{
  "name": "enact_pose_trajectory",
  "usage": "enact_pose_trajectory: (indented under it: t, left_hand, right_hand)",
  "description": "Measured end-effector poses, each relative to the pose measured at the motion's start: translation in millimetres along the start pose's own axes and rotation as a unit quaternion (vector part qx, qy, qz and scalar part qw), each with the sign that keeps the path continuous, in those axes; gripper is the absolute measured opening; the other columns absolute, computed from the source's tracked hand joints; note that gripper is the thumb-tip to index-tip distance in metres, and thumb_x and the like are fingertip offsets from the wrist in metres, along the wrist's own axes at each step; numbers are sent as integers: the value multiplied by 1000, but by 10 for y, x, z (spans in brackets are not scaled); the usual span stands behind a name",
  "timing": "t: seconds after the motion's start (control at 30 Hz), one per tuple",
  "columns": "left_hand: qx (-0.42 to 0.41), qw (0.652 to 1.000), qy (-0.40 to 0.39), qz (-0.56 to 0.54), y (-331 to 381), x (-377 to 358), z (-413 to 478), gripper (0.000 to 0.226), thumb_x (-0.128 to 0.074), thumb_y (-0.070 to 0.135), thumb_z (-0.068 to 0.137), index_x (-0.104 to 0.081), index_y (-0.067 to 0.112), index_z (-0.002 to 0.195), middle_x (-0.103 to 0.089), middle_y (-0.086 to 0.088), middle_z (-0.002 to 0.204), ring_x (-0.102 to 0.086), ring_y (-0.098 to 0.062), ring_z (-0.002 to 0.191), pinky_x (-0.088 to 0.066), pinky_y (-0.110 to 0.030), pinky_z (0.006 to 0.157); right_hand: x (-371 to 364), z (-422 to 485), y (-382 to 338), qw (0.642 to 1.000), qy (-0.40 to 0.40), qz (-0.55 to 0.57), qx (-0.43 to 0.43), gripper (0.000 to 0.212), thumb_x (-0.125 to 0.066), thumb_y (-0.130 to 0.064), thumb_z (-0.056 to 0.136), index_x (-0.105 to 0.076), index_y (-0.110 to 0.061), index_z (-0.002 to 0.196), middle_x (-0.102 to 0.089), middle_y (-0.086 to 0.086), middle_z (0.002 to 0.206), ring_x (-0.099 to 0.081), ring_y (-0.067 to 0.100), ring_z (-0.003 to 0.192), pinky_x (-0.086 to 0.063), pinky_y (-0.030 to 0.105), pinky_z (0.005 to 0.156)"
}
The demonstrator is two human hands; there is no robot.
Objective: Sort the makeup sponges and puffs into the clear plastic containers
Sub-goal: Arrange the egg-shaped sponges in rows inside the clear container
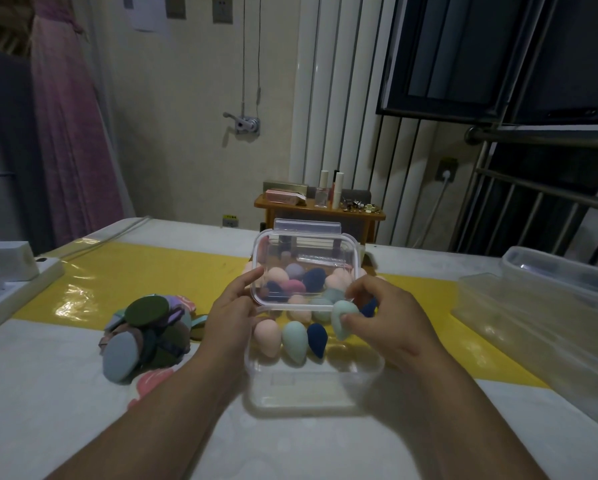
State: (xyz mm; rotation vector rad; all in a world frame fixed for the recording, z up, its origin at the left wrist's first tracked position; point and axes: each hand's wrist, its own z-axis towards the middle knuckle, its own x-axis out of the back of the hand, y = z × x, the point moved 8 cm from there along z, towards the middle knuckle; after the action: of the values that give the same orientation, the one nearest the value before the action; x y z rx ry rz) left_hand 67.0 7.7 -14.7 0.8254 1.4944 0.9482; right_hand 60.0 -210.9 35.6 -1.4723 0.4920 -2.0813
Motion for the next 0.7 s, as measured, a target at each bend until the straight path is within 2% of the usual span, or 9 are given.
enact_pose_trajectory:
  t: [0.13, 0.23, 0.33, 0.5, 0.63, 0.7]
  left_hand:
    - [0, 1000, 2, -1, -12, 17, 23, 54, -39, -5, 92, -72, 33, 111, -68, -4, 119, -71, -29, 100, -60, -47, 80]
    - [-1, 1000, 4, 6, -17, 22, 35, 56, -38, -7, 90, -73, 34, 108, -68, -3, 118, -70, -29, 101, -60, -44, 79]
    - [-1, 1000, 5, 19, -29, 32, 48, 57, -39, -5, 89, -74, 38, 104, -68, -3, 116, -70, -30, 101, -60, -47, 81]
    - [5, 1000, 9, 15, -55, 54, 76, 59, -36, -5, 90, -73, 37, 107, -66, -5, 120, -69, -31, 103, -58, -51, 85]
    - [-5, 1000, 12, 0, -53, 51, 97, 59, -38, -8, 87, -74, 34, 107, -70, -5, 117, -71, -29, 100, -60, -41, 74]
    - [-7, 1000, 14, 2, -52, 47, 103, 58, -40, -8, 87, -74, 35, 106, -70, -4, 118, -71, -29, 100, -60, -39, 72]
  right_hand:
    - [-54, 2, 23, 999, -23, -45, -11, 14, -73, -36, 71, -62, -34, 80, -61, -11, 91, -56, 13, 85, -52, 31, 68]
    - [-109, -5, 27, 996, -39, -73, -25, 10, -72, -35, 71, -64, -32, 76, -60, -11, 93, -56, 15, 89, -47, 26, 65]
    - [-130, -12, 20, 991, -47, -118, -39, 7, -70, -33, 74, -63, -30, 76, -58, -11, 89, -55, 15, 87, -46, 25, 64]
    - [-129, -12, -24, 984, -51, -165, -36, 13, -71, -36, 77, -60, -30, 76, -56, -11, 83, -53, 13, 81, -39, 23, 57]
    - [-157, -9, -34, 983, -59, -172, -34, 17, -74, -42, 77, -64, -30, 84, -61, -10, 90, -56, 14, 86, -47, 26, 67]
    - [-157, -15, -32, 983, -63, -172, -34, 18, -75, -42, 77, -66, -32, 88, -61, -10, 93, -55, 15, 89, -47, 27, 70]
